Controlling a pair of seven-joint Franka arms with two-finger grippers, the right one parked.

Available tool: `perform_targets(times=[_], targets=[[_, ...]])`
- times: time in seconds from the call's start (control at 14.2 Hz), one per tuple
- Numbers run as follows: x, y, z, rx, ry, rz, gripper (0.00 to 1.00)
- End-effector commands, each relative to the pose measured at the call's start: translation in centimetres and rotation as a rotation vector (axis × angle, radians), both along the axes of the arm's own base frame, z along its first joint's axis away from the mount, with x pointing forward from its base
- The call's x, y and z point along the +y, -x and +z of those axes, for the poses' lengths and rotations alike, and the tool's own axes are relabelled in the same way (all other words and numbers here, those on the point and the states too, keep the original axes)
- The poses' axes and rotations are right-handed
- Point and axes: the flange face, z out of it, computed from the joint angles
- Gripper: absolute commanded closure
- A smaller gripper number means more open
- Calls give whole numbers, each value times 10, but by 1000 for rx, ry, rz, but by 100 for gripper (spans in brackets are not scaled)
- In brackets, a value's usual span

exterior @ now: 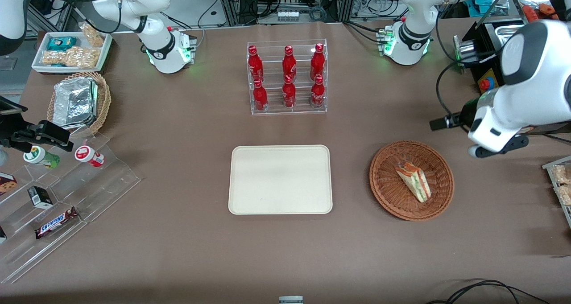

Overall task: Place sandwich from basket to tray
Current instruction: 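Move the left gripper over the wicker basket toward the wrapped sandwich, then lower the left gripper onto the sandwich and close it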

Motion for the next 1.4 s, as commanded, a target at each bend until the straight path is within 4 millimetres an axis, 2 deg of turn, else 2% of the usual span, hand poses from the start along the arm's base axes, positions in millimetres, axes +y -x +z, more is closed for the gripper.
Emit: perform_targets(times=[0.0, 0.21, 0.35, 0.49, 0.63, 1.12, 1.33], targets=[[-2, -16, -25, -5, -8, 88, 0], [-13, -32, -65, 1, -34, 183, 0], [-23, -34, -92, 5, -58, 180, 0], [-20, -32, -115, -26, -113, 177, 0], [-17, -37, -129, -41, -142, 213, 0], [-27, -55, -186, -120, -182, 258, 0], [-29, -61, -200, -148, -170, 278, 0]])
